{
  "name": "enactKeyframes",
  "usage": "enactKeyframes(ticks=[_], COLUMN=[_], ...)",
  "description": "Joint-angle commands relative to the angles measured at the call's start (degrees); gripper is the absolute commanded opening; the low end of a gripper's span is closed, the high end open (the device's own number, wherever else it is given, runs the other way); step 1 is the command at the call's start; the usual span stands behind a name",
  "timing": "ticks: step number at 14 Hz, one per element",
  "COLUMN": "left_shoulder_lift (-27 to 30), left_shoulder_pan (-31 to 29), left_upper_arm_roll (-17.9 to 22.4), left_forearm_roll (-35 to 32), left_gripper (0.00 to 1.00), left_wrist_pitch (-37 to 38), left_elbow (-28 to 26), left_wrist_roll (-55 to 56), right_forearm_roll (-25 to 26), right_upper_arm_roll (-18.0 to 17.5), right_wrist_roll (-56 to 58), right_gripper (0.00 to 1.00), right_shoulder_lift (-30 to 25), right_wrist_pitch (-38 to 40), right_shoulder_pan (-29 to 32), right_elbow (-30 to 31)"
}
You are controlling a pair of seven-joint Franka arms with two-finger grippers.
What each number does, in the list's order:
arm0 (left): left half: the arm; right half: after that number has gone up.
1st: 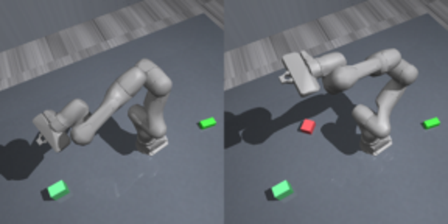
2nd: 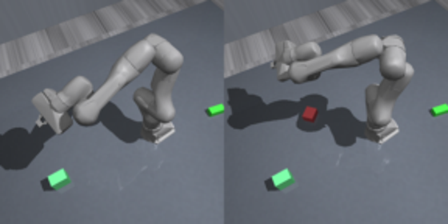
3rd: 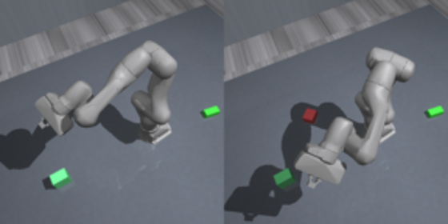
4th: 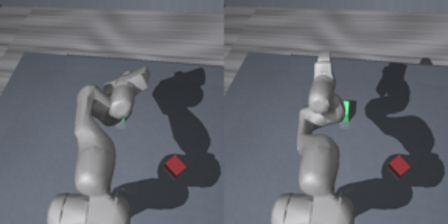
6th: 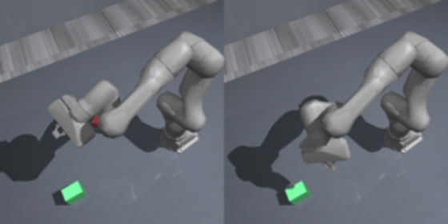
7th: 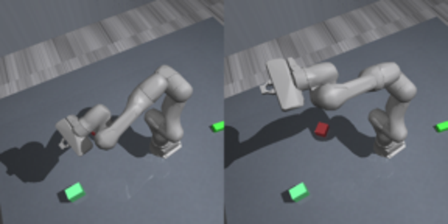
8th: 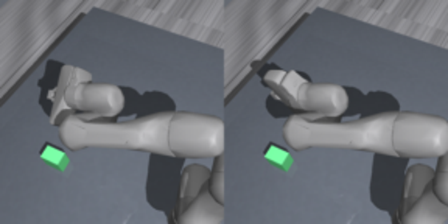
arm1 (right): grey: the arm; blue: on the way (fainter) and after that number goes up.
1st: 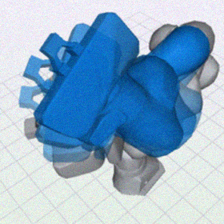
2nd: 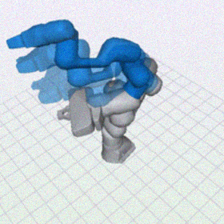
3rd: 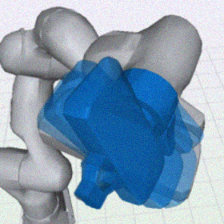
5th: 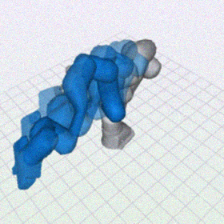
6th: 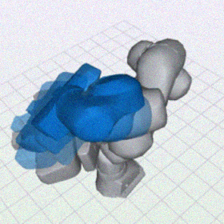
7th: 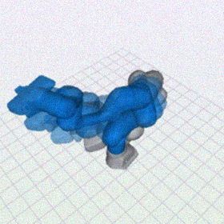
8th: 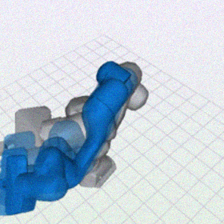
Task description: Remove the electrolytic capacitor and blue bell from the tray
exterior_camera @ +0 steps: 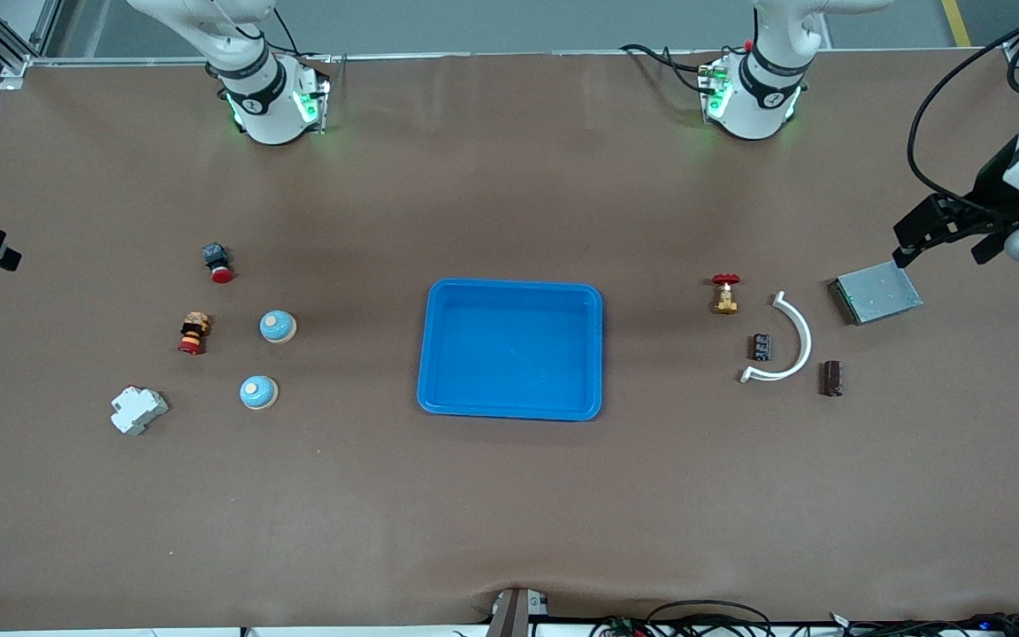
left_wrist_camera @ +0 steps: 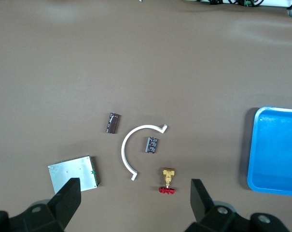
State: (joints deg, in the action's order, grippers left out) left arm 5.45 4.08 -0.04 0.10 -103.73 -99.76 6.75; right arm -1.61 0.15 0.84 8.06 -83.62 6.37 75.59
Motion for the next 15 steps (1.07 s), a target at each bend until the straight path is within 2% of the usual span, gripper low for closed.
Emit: enactKeyframes(ticks=[1,4,7,15], left_shoulder_lift=[1.49,0.8,-3.32,-3.87], left_shoulder_pan=[-1.09,-0.74,-0.57,-1.18], left_upper_arm_roll=[-0.75,-0.75,-0.75,-0.92], left_forearm_roll=[1.05,0.26,-0.45,-0.27], left_gripper=[1.0,1.0,1.0,1.0], left_wrist_pitch=[-1.13,3.25,7.56,8.72], left_elbow=[-0.35,3.77,10.44,10.73], left_wrist_roll=[-1.21,-0.77,-0.69,-1.13], right_forearm_roll=[-0.15,-0.15,-0.15,-0.23], right_upper_arm_roll=[-0.76,-0.76,-0.76,-0.76], right_wrist_roll=[1.89,1.89,1.89,1.89], right_gripper=[1.0,1.0,1.0,1.0], right_shoulder_lift=[-1.12,-1.12,-1.12,-1.38], right_wrist_pitch=[-0.31,-0.31,-0.31,-0.23], right_shoulder_pan=[0.83,0.83,0.83,0.83], right_elbow=[0.61,0.7,0.7,0.87])
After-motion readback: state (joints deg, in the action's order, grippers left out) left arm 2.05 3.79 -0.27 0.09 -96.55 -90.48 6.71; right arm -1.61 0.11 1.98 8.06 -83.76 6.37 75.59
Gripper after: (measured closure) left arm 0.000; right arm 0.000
